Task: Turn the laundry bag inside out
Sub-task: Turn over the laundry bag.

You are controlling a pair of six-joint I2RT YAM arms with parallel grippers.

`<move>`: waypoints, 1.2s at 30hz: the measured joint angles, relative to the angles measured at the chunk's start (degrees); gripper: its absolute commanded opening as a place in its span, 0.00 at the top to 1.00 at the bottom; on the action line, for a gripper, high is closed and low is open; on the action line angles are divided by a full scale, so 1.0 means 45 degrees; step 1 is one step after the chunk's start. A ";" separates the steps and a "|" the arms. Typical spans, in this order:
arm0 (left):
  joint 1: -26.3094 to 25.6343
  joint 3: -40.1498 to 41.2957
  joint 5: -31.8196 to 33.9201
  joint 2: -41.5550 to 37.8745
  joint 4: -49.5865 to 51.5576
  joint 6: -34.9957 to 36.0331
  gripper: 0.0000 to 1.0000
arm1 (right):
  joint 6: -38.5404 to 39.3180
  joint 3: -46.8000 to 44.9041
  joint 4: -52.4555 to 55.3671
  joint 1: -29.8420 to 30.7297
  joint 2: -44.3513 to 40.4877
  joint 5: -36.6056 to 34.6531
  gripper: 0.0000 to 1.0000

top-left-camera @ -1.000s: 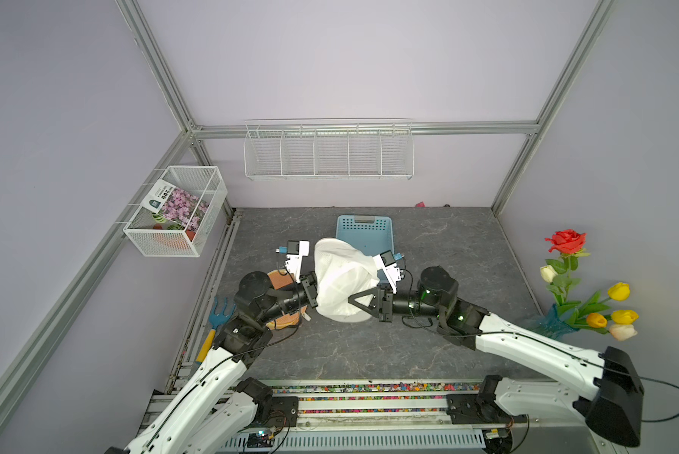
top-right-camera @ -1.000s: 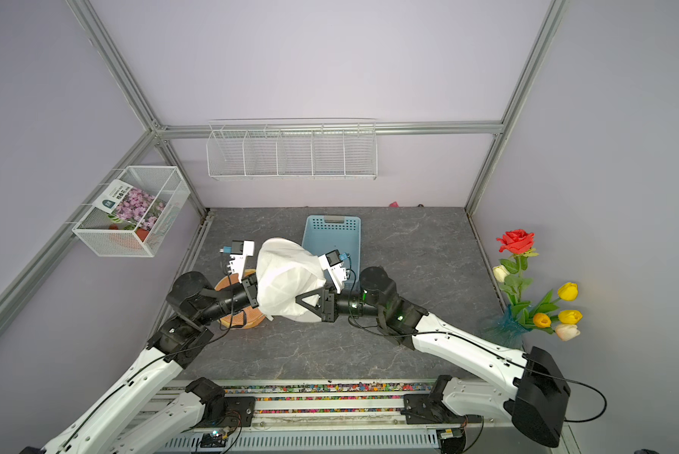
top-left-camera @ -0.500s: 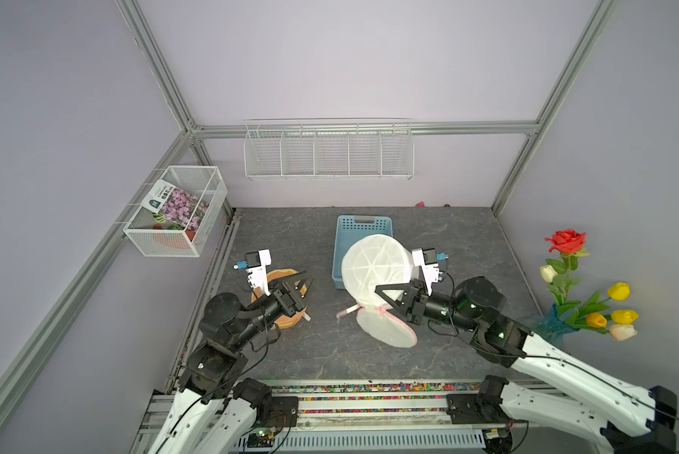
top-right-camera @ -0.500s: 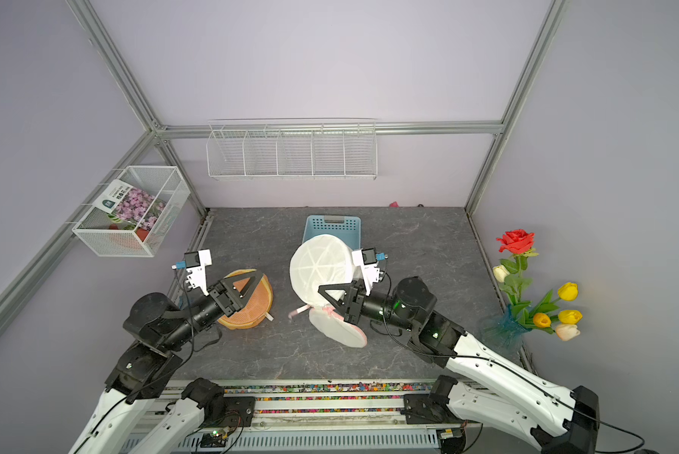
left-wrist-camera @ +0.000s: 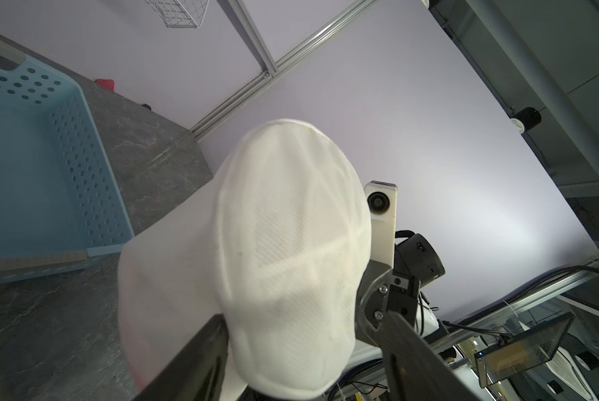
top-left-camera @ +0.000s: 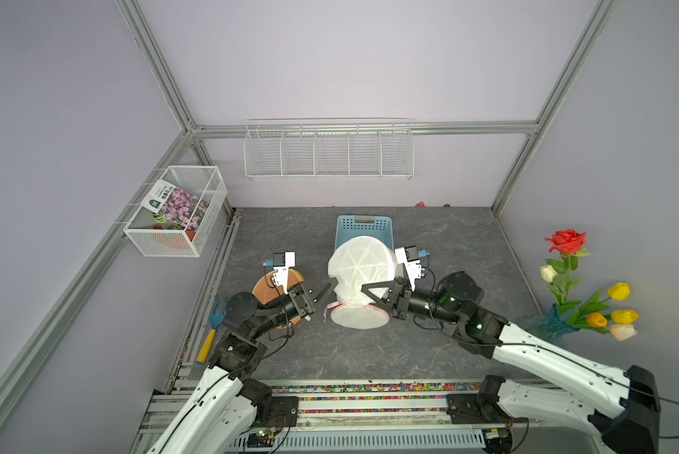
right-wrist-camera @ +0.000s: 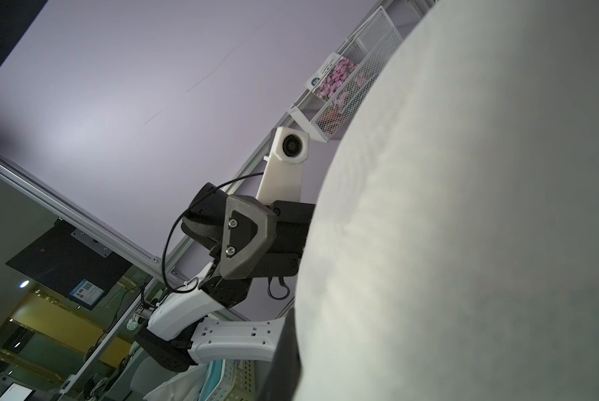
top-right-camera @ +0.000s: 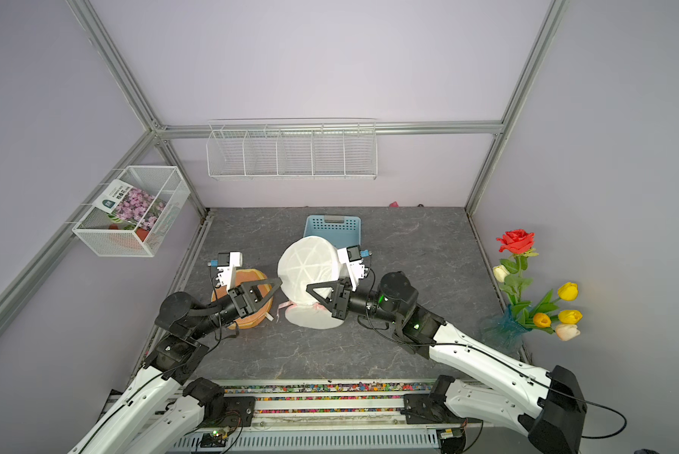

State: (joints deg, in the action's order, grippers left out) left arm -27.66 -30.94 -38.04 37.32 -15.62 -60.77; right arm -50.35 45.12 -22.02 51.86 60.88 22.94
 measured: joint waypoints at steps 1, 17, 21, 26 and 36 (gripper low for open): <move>-0.0121 0.0019 0.0005 0.0126 -0.0165 -0.0078 0.40 | -0.0083 0.0000 -0.0165 0.0015 0.0233 0.0078 1.00; -0.0413 -0.1229 -0.0379 0.0282 0.1860 0.2055 1.00 | 0.0563 -0.0165 0.3147 0.0136 -0.0991 -0.1511 0.36; -0.0330 -0.2205 -0.0996 0.0180 0.2948 0.3143 1.00 | 0.1307 -0.0170 0.5183 -0.0039 -0.2987 -0.2968 0.29; -0.0272 -0.2365 -0.1758 -0.0068 0.3449 0.3687 1.00 | 0.1831 -0.0146 0.5377 -0.0209 -0.3779 -0.3201 0.25; -0.0272 -0.2011 -0.3045 -0.0389 0.1865 0.3084 1.00 | 0.1778 -0.0141 0.3939 -0.0257 -0.1758 -0.2584 0.42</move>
State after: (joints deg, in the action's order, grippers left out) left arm -28.88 -39.99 -51.75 35.57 -7.22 -46.89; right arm -42.35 44.49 -4.29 50.70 52.97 11.31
